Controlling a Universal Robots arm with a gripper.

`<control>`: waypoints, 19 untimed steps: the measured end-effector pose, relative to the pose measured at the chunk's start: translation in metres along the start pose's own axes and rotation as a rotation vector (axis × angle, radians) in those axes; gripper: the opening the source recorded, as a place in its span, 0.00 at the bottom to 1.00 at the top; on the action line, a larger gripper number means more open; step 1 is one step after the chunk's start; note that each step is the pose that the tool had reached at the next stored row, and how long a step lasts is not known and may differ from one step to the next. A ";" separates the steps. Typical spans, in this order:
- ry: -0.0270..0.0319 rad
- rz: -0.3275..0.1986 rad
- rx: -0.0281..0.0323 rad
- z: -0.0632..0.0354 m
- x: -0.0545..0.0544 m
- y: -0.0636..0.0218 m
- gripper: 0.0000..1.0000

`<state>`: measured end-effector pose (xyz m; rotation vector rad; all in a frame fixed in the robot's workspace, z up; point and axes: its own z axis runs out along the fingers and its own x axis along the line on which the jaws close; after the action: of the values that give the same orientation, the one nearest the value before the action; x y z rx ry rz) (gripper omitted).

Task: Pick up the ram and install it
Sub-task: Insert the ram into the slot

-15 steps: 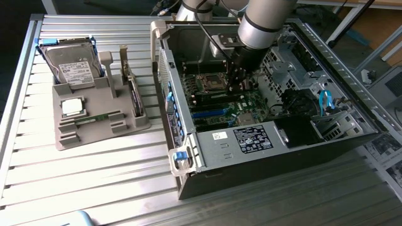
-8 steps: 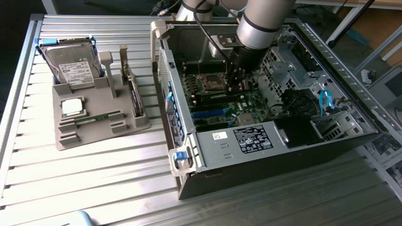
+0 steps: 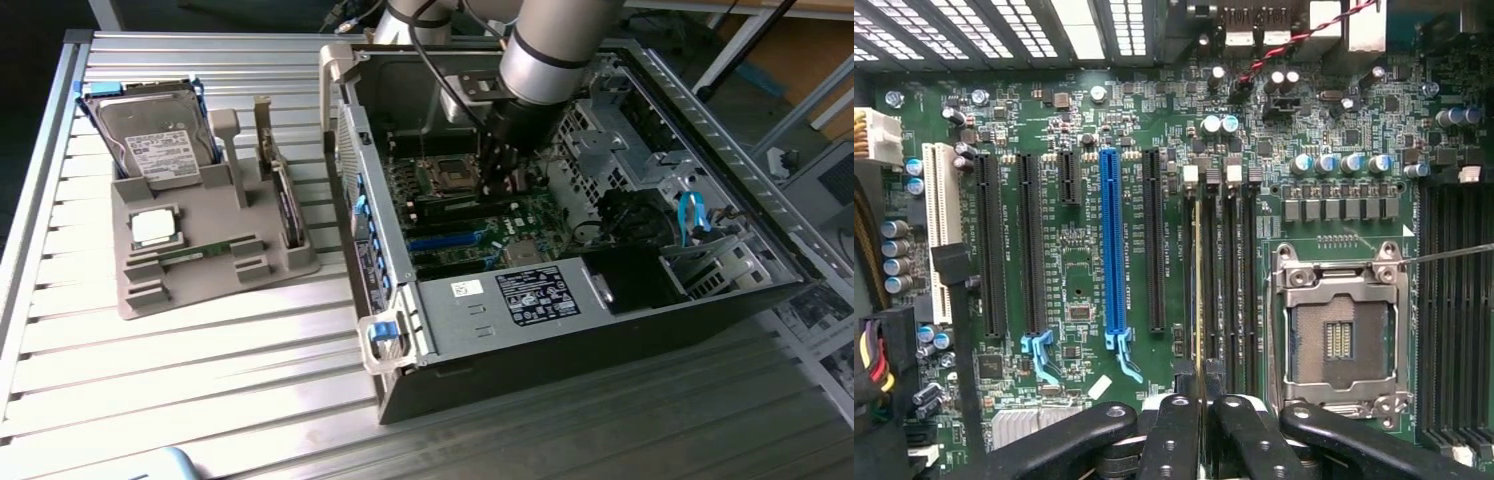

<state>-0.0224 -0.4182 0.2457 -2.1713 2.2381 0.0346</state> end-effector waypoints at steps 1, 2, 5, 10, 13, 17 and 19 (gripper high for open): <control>0.0029 0.000 0.0000 0.0000 0.000 0.0005 0.12; 0.0069 0.000 0.0002 0.0000 0.000 0.0007 0.12; 0.0218 0.000 0.0006 0.0000 0.000 0.0013 0.12; 0.0222 0.000 0.0005 -0.0001 -0.001 0.0017 0.12; 0.0221 0.000 0.0005 0.0000 -0.002 0.0019 0.12; 0.0221 0.000 0.0006 0.0000 -0.003 0.0028 0.12; 0.0220 0.000 0.0005 0.0000 -0.003 0.0045 0.12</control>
<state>-0.0268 -0.4151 0.2458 -2.1824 2.2490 0.0102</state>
